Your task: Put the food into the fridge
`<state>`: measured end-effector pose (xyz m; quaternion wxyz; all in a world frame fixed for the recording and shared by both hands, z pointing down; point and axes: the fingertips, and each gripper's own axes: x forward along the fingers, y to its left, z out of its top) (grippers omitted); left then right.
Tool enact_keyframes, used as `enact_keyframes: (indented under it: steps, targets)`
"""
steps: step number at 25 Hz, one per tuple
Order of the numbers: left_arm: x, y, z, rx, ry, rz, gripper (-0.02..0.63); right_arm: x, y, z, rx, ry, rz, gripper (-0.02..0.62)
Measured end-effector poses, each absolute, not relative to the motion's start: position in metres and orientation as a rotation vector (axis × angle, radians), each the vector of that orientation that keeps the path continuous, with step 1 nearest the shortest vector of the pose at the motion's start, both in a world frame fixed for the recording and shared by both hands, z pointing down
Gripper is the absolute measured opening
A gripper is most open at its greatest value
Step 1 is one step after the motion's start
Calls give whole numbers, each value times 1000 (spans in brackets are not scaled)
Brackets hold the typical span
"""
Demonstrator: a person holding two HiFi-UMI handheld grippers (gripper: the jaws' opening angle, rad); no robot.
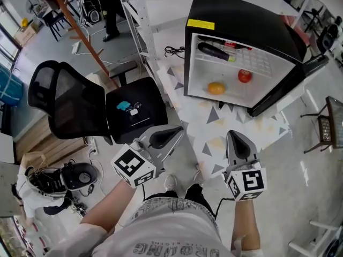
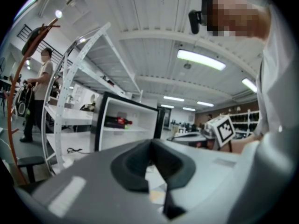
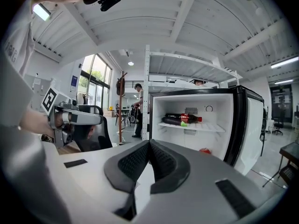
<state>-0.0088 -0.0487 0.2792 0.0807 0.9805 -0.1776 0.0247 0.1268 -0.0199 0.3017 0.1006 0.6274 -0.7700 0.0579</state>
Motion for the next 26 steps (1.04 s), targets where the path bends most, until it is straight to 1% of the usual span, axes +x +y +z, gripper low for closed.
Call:
enact_keyframes:
  steps: [26]
  targets:
    - [-6,-45,274,2942,-529,72,5,119,-17,300,1806,-2294,163,3]
